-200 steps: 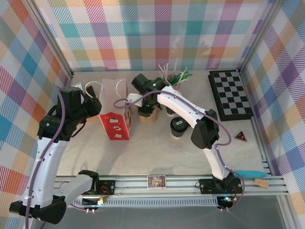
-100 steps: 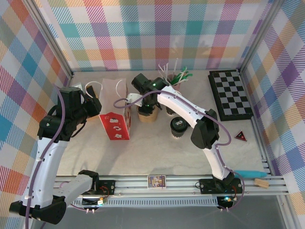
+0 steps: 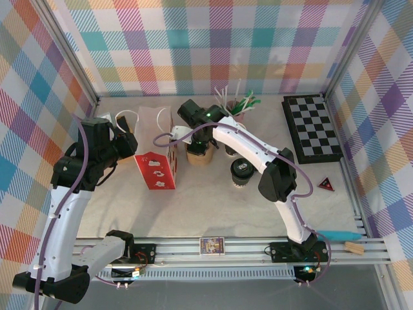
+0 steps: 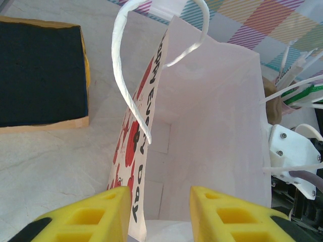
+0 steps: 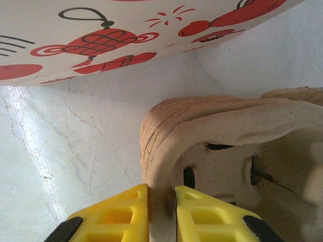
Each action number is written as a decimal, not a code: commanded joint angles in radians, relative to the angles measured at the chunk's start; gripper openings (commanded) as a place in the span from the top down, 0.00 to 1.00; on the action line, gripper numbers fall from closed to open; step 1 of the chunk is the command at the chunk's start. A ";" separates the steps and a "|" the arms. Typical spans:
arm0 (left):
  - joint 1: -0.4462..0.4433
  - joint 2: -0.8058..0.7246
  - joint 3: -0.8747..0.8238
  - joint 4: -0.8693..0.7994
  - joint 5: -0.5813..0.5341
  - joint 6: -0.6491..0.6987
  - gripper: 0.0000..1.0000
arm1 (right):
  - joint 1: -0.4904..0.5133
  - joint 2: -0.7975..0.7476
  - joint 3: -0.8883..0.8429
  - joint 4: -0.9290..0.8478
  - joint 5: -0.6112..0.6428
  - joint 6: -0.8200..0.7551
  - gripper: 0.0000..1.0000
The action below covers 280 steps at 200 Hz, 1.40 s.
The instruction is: Pack the takeout coffee
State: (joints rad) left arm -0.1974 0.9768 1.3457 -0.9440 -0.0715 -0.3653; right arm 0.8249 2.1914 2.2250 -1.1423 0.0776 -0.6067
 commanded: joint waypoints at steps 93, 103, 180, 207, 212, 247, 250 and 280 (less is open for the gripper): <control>0.016 -0.010 0.009 -0.013 -0.012 0.011 0.64 | -0.004 -0.107 0.037 0.031 0.068 0.001 0.81; 0.016 -0.010 0.011 -0.013 -0.012 0.011 0.64 | -0.004 -0.112 0.048 0.026 0.068 0.001 0.81; 0.017 -0.014 0.000 -0.009 -0.011 0.009 0.64 | 0.028 -0.165 0.047 0.028 0.126 -0.012 0.81; 0.016 -0.014 0.000 -0.005 -0.008 0.008 0.64 | 0.033 -0.182 0.029 0.069 0.189 -0.019 0.82; 0.016 -0.014 0.000 -0.005 -0.008 0.009 0.64 | 0.033 -0.185 0.025 0.075 0.200 -0.021 0.82; 0.016 -0.016 -0.008 -0.001 -0.007 0.006 0.64 | 0.037 -0.210 -0.015 0.126 0.244 -0.033 0.85; 0.016 -0.017 -0.008 -0.001 -0.008 0.006 0.64 | 0.038 -0.214 -0.023 0.133 0.246 -0.034 0.86; 0.016 -0.017 -0.009 0.000 -0.006 0.007 0.64 | 0.052 -0.263 -0.101 0.189 0.288 -0.077 0.86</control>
State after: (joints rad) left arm -0.1974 0.9764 1.3449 -0.9428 -0.0715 -0.3656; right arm 0.8619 1.9915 2.1757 -1.0218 0.3111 -0.6380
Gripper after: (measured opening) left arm 0.358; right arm 0.141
